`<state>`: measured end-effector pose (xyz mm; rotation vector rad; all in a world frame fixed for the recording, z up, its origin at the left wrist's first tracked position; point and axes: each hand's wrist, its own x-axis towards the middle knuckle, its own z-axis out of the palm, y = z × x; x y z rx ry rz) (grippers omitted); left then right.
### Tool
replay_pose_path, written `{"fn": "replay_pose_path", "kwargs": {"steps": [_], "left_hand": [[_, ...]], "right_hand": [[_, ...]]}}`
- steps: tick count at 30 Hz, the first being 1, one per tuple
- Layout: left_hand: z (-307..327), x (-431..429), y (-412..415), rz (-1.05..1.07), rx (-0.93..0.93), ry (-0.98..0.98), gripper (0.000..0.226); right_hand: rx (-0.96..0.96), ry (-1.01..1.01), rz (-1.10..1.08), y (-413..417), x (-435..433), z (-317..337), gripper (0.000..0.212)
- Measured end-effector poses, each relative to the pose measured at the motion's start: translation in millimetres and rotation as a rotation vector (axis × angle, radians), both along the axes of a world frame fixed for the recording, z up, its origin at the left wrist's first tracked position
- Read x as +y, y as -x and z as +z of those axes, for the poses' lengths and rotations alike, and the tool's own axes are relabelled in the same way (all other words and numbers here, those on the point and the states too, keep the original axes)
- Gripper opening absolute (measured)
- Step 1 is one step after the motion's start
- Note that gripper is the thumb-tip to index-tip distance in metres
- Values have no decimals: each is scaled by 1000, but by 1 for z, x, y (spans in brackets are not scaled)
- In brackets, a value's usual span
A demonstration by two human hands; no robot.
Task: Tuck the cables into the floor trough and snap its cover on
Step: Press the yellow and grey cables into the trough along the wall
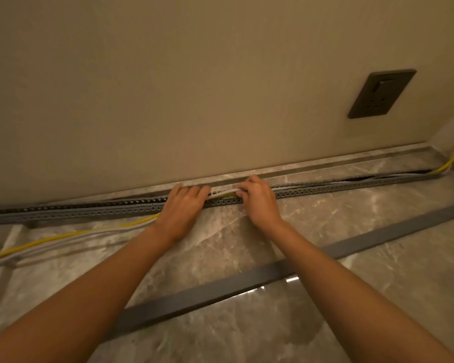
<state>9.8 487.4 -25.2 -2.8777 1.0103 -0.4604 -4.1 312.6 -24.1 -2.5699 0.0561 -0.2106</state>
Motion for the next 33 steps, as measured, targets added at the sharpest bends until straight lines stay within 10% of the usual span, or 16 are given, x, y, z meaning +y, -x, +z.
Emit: {"fn": "replay_pose_path", "kwargs": {"steps": [8,16,33], "left_hand": [[21,-3,-19,101,353,5,27],[2,2,-22,28,253,262,6],[5,-23,-9,-90,162,34,30]], "right_hand": [[16,0,-96,6,10,3,22],[-74,-67,-134,11,-1,2,18],[-135,66,-42,16,-11,-5,19]]}}
